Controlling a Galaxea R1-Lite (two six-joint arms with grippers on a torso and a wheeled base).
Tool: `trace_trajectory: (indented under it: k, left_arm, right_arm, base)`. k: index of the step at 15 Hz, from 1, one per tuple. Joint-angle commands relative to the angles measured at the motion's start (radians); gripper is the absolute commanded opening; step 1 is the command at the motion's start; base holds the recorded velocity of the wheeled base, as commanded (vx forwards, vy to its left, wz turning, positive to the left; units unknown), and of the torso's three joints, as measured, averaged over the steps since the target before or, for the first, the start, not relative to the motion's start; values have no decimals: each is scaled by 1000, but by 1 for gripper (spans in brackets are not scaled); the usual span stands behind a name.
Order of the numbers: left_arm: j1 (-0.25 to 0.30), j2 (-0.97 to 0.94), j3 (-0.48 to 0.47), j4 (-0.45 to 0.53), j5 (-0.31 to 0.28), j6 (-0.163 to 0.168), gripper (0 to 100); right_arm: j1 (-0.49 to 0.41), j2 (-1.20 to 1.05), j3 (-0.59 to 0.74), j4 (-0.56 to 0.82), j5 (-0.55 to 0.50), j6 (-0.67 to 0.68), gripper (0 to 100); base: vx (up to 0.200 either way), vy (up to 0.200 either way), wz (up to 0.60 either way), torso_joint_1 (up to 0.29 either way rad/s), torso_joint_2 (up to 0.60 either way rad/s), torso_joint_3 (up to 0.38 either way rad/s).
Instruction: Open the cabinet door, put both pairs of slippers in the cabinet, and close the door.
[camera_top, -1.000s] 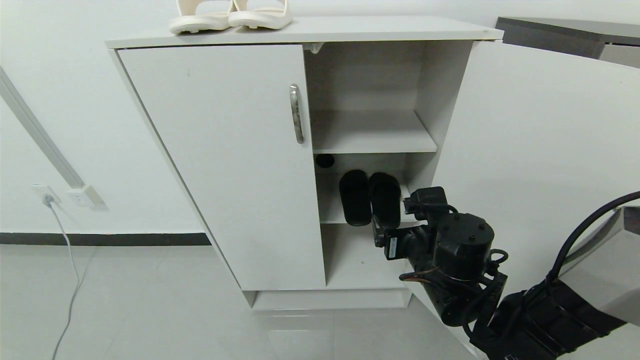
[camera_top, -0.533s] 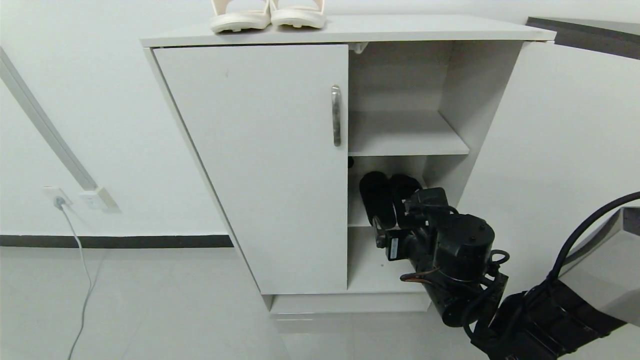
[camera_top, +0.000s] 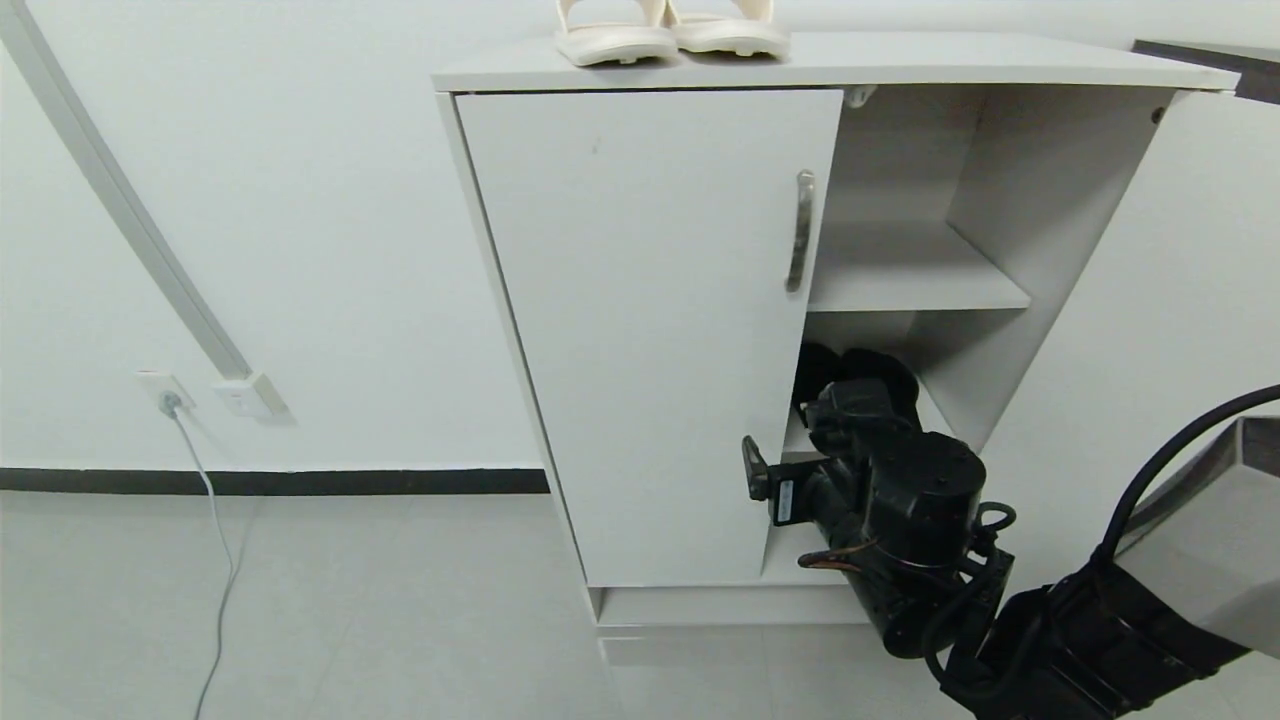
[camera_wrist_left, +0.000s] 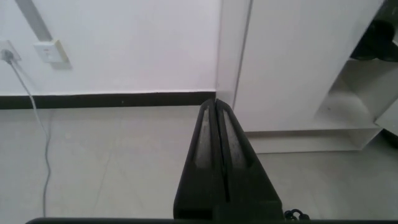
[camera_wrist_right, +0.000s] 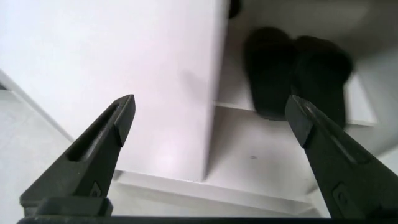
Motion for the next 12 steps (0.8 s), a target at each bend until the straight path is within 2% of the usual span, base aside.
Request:
trace_trajectory:
  k: [1, 3, 12]
  left_arm:
    - [0, 1, 0, 0, 0, -1, 0]
    - [0, 1, 0, 0, 0, -1, 0]
    - [0, 1, 0, 0, -3, 3, 0]
  right_arm:
    - [0, 5, 4, -1, 0, 0, 100]
    - [2, 3, 4, -1, 0, 0, 100]
    - [9, 6, 13, 1, 5, 0, 100]
  base:
    - [0, 200, 0, 2, 2, 7]
    - [0, 200, 0, 7, 2, 5]
    - [0, 0, 0, 0, 0, 0]
